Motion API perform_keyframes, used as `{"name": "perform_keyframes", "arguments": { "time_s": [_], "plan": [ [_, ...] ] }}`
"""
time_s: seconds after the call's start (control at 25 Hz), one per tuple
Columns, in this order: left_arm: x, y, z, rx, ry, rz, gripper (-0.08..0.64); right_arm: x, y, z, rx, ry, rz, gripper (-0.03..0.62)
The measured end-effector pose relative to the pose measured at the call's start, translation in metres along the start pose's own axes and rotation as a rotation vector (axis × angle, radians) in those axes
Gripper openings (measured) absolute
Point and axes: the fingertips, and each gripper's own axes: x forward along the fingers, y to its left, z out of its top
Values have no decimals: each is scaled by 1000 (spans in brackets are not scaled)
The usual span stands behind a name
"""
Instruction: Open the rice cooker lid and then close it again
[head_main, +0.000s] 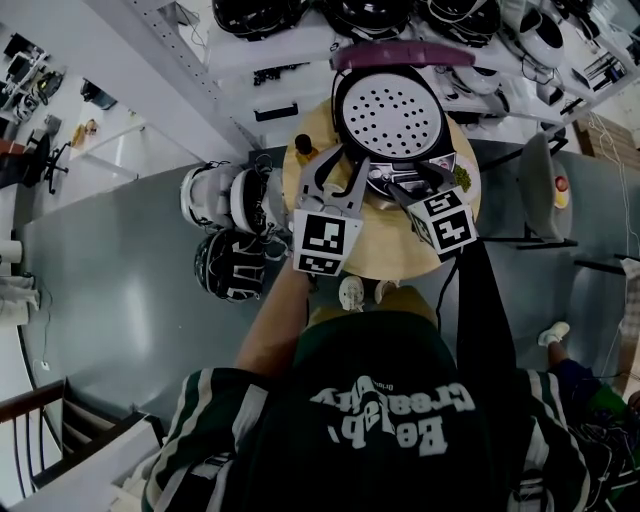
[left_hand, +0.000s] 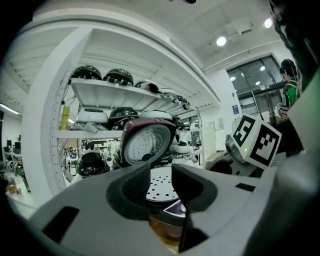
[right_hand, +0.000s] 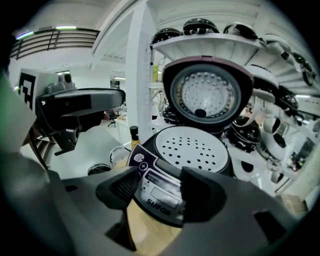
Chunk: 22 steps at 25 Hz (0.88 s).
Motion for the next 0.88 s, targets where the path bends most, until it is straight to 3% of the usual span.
{"name": "perform_keyframes", "arguments": {
  "time_s": [0.28, 0.88],
  "plan": [
    [1, -4, 0, -3, -4, 0, 117, 1, 2, -5, -23, 41, 27, 279],
    [13, -11, -2, 6, 23, 9, 117, -1, 2, 0, -36, -26, 41, 281]
  ]
}}
